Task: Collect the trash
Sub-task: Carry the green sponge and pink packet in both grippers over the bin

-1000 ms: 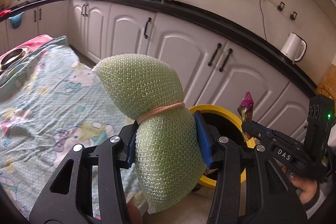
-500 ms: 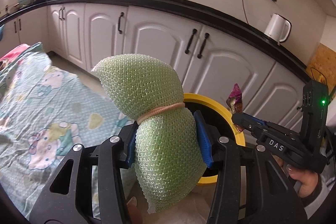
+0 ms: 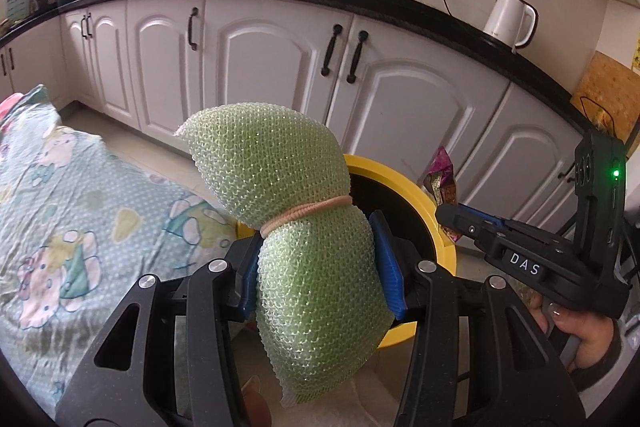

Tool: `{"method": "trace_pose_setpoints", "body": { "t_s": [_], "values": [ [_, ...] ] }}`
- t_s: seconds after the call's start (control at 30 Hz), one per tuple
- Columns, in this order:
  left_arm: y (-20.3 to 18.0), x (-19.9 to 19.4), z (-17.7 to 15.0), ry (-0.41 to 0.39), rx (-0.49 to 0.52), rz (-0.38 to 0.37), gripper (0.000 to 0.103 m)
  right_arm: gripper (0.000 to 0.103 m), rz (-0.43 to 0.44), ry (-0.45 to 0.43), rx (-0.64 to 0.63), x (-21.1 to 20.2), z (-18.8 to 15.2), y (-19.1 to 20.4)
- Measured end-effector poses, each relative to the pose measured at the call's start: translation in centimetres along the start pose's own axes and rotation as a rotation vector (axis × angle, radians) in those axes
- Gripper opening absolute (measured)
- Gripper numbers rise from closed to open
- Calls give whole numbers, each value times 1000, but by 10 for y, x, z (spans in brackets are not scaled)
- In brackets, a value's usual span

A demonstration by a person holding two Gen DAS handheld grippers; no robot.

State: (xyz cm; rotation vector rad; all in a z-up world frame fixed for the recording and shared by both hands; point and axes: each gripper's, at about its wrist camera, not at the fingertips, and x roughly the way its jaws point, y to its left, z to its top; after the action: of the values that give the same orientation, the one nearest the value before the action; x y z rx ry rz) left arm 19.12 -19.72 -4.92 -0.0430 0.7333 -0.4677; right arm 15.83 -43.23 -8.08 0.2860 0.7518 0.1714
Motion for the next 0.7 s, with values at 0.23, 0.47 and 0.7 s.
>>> {"method": "trace_pose_setpoints", "body": {
  "t_s": [0.23, 0.47, 0.7],
  "values": [
    [-7, 14, -5, 35, 16, -20, 40, 22, -15, 28, 12, 6, -4, -8],
    [-8, 29, -7, 71, 24, -37, 41, 23, -19, 62, 27, 13, -7, -11],
    [-10, 50, -4, 119, 38, -53, 42, 25, -30, 82, 43, 19, -7, -16]
  ]
}}
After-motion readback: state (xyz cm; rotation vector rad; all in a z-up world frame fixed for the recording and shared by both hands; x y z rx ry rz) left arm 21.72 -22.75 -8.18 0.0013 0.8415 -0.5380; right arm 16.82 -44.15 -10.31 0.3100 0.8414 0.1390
